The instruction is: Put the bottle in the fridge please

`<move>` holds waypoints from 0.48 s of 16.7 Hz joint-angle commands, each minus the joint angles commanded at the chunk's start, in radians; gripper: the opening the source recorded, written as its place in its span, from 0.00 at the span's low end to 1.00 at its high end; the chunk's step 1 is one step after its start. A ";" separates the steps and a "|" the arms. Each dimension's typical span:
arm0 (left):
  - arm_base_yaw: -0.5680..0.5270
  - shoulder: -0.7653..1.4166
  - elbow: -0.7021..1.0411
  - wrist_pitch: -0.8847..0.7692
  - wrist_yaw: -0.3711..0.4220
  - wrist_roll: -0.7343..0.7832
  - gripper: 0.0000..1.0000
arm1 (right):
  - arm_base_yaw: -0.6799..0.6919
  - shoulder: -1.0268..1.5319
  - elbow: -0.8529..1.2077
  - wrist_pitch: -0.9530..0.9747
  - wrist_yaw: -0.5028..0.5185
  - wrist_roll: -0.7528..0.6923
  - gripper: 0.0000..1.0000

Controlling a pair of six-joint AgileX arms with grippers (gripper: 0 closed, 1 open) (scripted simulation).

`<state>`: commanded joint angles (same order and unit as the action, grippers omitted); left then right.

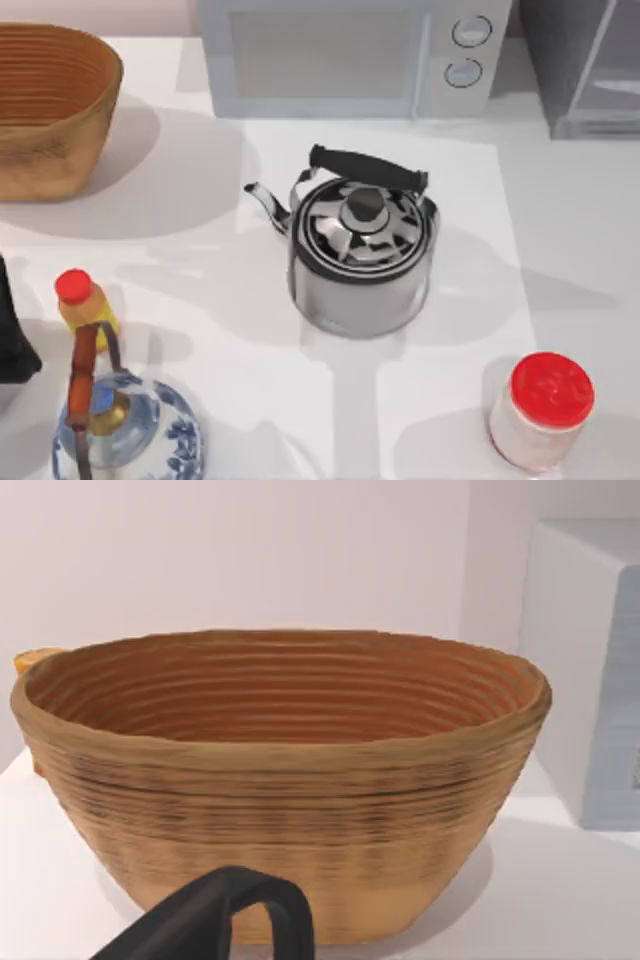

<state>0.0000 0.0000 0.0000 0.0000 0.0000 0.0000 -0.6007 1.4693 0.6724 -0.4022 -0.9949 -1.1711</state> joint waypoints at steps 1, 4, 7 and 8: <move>0.000 0.000 0.000 0.000 0.000 0.000 1.00 | 0.021 -0.062 -0.028 0.019 0.054 0.039 0.01; 0.000 0.000 0.000 0.000 0.000 0.000 1.00 | 0.117 -0.314 -0.129 0.092 0.241 0.194 0.01; 0.000 0.000 0.000 0.000 0.000 0.000 1.00 | 0.245 -0.651 -0.240 0.182 0.439 0.423 0.01; 0.000 0.000 0.000 0.000 0.000 0.000 1.00 | 0.291 -0.770 -0.279 0.214 0.506 0.513 0.01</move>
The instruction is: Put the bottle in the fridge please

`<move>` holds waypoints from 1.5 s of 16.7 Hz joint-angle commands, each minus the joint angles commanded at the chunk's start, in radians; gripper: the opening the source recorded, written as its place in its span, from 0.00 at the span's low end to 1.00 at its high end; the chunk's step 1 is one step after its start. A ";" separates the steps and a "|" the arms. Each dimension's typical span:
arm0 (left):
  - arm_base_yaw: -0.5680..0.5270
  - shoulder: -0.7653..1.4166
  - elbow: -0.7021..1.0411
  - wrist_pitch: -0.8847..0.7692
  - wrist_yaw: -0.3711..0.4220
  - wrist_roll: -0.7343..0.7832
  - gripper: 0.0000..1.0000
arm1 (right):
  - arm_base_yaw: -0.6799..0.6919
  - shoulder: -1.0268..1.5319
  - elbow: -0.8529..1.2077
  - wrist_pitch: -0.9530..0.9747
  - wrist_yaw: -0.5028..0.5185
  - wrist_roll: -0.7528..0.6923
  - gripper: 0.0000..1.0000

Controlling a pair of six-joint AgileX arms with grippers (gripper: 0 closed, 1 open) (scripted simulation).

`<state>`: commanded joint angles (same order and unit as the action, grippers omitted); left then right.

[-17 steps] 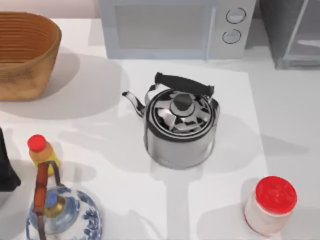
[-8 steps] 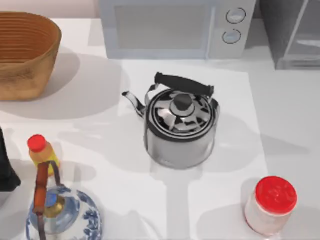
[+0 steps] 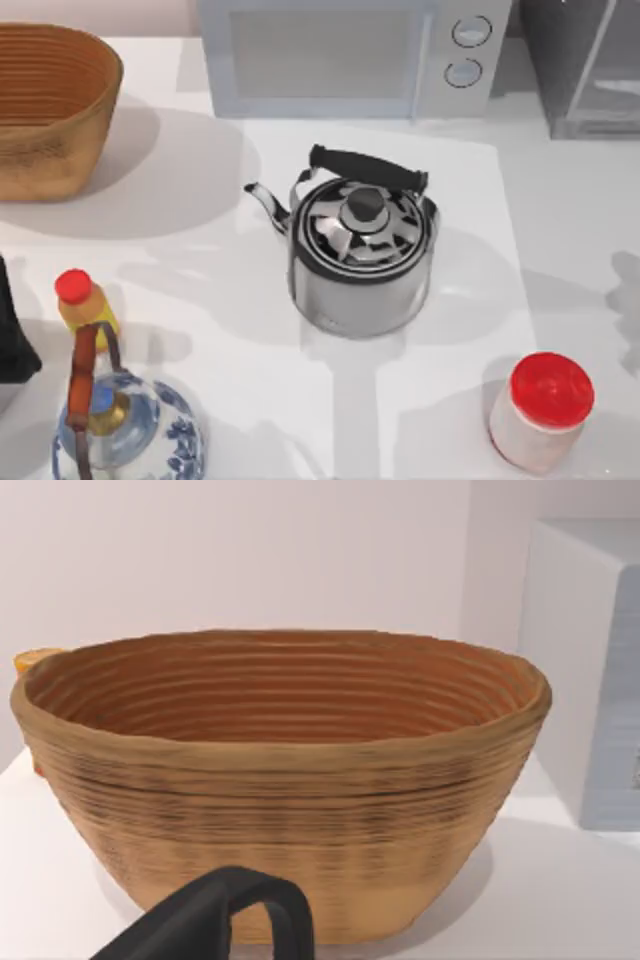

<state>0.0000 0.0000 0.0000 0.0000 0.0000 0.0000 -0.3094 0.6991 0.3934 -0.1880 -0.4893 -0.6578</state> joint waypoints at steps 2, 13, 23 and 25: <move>0.000 0.000 0.000 0.000 0.000 0.000 1.00 | 0.093 -0.220 -0.083 0.063 0.128 0.186 0.01; 0.000 0.000 0.000 0.000 0.000 0.000 1.00 | 0.309 -0.699 -0.393 0.188 0.489 0.658 0.01; 0.000 0.000 0.000 0.000 0.000 0.000 1.00 | 0.256 -0.404 -0.248 0.356 0.449 0.646 0.01; 0.000 0.000 0.000 0.000 0.000 0.000 1.00 | 0.235 -0.230 -0.166 0.449 0.426 0.642 0.01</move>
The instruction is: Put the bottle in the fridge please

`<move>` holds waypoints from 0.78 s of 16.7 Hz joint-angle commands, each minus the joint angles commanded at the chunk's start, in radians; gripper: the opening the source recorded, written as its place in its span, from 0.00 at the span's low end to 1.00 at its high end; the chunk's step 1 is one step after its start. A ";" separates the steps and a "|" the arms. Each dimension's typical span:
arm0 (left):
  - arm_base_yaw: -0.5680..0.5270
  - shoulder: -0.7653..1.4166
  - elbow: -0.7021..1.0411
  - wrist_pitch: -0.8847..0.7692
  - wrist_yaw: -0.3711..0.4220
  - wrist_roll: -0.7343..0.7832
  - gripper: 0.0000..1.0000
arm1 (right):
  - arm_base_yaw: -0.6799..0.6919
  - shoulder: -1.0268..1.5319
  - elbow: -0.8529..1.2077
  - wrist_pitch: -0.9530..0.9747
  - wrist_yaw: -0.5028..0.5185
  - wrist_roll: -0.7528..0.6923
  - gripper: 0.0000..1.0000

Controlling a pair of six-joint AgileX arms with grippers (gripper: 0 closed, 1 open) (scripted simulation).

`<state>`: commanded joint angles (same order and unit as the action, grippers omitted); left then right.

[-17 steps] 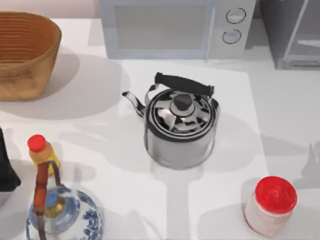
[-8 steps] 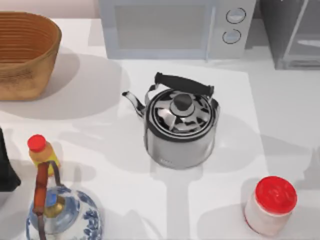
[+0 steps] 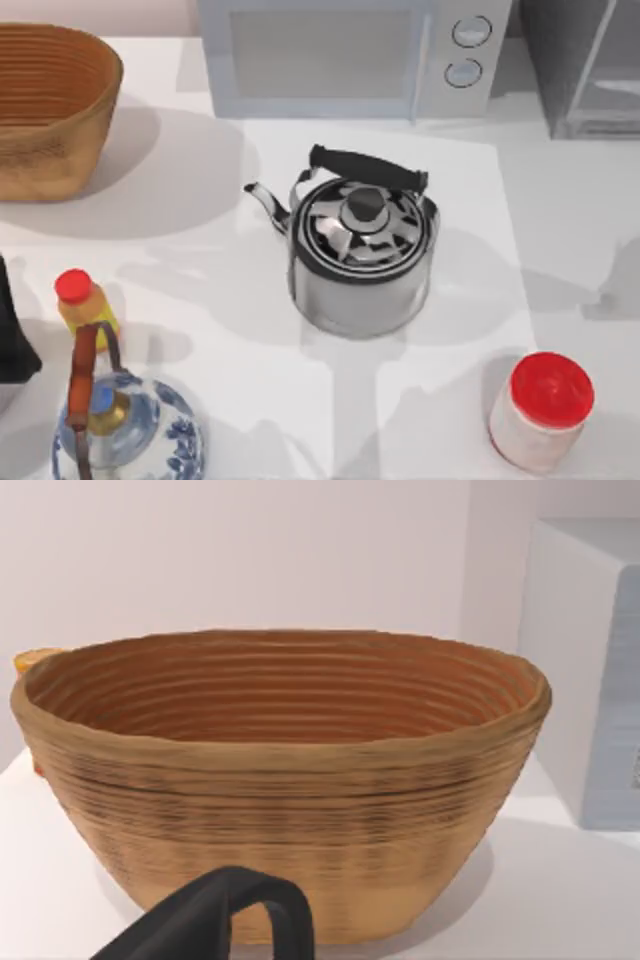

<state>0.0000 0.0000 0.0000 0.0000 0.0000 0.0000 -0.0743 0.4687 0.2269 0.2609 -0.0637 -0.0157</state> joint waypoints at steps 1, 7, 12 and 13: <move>0.000 0.000 0.000 0.000 0.000 0.000 1.00 | -0.011 0.099 0.046 0.052 -0.013 -0.002 0.01; 0.000 0.000 0.000 0.000 0.000 0.000 1.00 | -0.083 0.757 0.355 0.404 -0.099 -0.009 0.01; 0.000 0.000 0.000 0.000 0.000 0.000 1.00 | -0.145 1.257 0.582 0.662 -0.155 -0.004 0.01; 0.000 0.000 0.000 0.000 0.000 0.000 1.00 | -0.156 1.339 0.618 0.704 -0.163 -0.001 0.01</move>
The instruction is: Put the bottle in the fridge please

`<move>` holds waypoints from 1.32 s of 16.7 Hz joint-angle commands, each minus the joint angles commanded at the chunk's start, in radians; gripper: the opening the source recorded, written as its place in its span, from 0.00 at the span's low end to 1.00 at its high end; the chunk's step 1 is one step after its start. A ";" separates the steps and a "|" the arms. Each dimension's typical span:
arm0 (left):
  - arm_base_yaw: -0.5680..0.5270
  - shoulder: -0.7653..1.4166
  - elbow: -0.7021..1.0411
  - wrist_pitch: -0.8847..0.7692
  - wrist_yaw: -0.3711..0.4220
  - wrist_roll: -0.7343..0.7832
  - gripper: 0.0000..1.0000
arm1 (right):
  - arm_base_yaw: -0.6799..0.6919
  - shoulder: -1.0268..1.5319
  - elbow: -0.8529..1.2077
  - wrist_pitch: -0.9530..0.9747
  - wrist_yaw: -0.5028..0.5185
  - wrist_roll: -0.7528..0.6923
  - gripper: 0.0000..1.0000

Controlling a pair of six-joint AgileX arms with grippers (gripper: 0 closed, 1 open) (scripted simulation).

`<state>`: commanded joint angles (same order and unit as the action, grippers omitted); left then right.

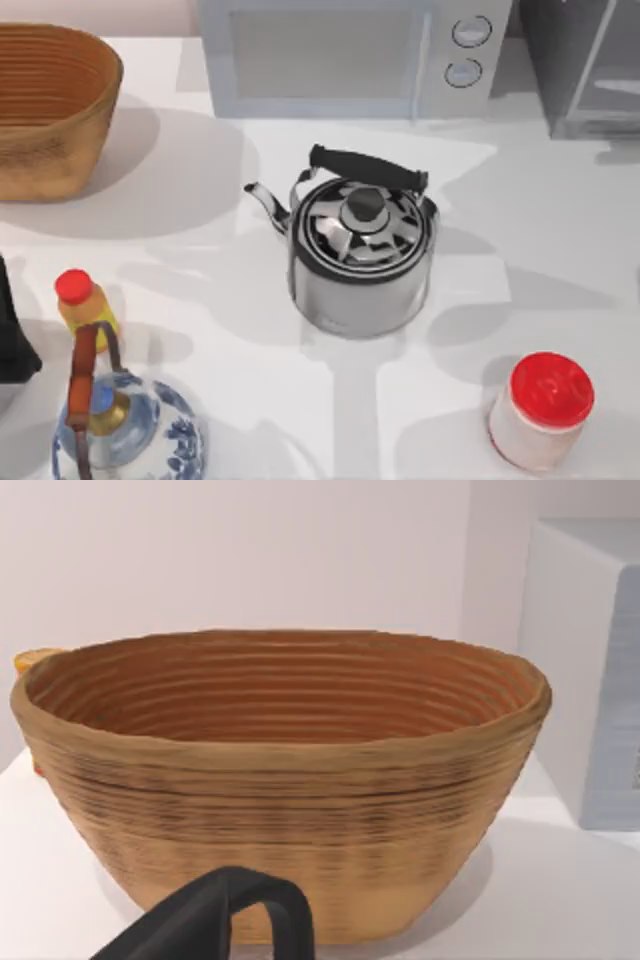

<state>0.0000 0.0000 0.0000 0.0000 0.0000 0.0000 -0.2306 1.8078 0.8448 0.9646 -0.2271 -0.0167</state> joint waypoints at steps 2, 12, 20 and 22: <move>0.000 0.000 0.000 0.000 0.000 0.000 1.00 | -0.020 0.137 0.061 0.070 -0.014 0.009 0.01; 0.000 0.000 0.000 0.000 0.000 0.000 1.00 | -0.044 0.303 0.133 0.157 -0.028 0.030 0.01; 0.000 0.000 0.000 0.000 0.000 0.000 1.00 | -0.023 0.455 0.427 0.035 0.003 0.031 0.01; 0.000 0.000 0.000 0.000 0.000 0.000 1.00 | -0.007 0.500 0.536 -0.009 0.004 0.033 0.01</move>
<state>0.0000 0.0000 0.0000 0.0000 0.0000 0.0000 -0.2376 2.3077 1.3810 0.9552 -0.2236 0.0161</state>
